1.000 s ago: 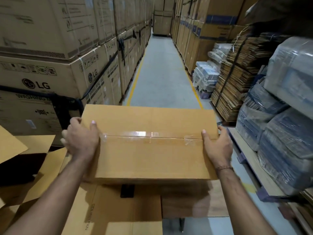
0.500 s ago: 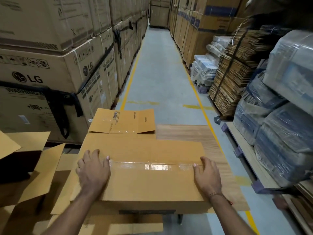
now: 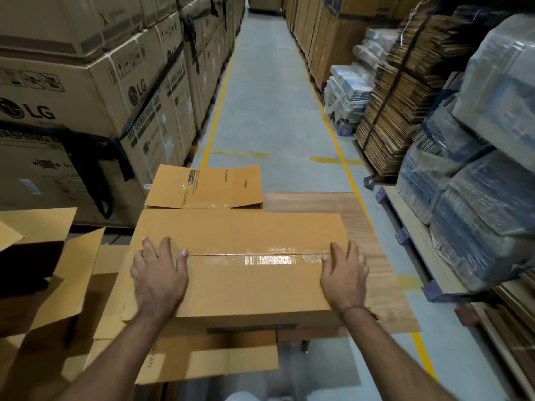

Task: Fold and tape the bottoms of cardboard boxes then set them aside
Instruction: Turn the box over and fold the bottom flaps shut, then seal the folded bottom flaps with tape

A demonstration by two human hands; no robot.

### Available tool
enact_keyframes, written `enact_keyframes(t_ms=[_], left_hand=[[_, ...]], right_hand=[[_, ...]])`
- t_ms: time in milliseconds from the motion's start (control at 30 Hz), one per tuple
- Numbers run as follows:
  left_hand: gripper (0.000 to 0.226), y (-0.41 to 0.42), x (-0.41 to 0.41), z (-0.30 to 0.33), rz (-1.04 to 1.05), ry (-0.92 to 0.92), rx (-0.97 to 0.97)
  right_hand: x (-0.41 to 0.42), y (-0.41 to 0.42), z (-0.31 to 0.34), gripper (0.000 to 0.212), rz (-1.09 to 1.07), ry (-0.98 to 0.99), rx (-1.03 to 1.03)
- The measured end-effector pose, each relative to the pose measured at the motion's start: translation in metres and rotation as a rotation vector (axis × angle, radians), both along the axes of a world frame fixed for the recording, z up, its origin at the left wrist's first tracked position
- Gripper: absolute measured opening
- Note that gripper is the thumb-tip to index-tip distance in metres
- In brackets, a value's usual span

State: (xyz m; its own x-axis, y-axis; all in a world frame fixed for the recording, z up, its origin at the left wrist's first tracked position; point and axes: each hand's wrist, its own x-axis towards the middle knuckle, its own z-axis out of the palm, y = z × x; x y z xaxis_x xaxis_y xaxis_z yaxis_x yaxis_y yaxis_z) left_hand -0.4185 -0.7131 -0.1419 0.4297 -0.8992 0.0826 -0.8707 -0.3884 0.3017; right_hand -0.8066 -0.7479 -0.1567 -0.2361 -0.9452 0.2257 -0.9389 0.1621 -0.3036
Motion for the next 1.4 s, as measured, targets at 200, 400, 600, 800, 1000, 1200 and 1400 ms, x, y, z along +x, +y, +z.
enact_keyframes(t_ms=[200, 400, 600, 800, 1000, 1200, 1400], left_hand=[[0.061, 0.002, 0.001, -0.001, -0.003, 0.016, -0.033], [0.058, 0.002, 0.003, -0.002, -0.006, 0.008, -0.047], [0.059, 0.003, 0.006, -0.003, -0.018, 0.026, -0.044], [0.063, 0.003, 0.009, -0.004, -0.035, 0.038, -0.037], [0.061, 0.003, 0.007, -0.008, -0.028, 0.020, -0.054], [0.063, 0.004, 0.005, -0.008, -0.002, 0.024, -0.063], [0.061, 0.006, 0.000, -0.006, 0.022, 0.026, -0.080]], right_hand=[[0.028, 0.010, 0.001, 0.033, 0.211, -0.040, -0.166], [0.043, 0.008, -0.001, 0.026, 0.126, -0.150, -0.162], [0.054, 0.009, 0.001, 0.010, 0.096, 0.040, -0.129], [0.056, 0.002, 0.009, 0.010, 0.111, 0.115, -0.041], [0.032, -0.013, 0.018, 0.017, 0.096, -0.241, 0.062], [0.010, -0.022, 0.025, 0.022, 0.023, -0.458, 0.042], [-0.020, -0.026, 0.019, 0.018, -0.084, -0.495, 0.060]])
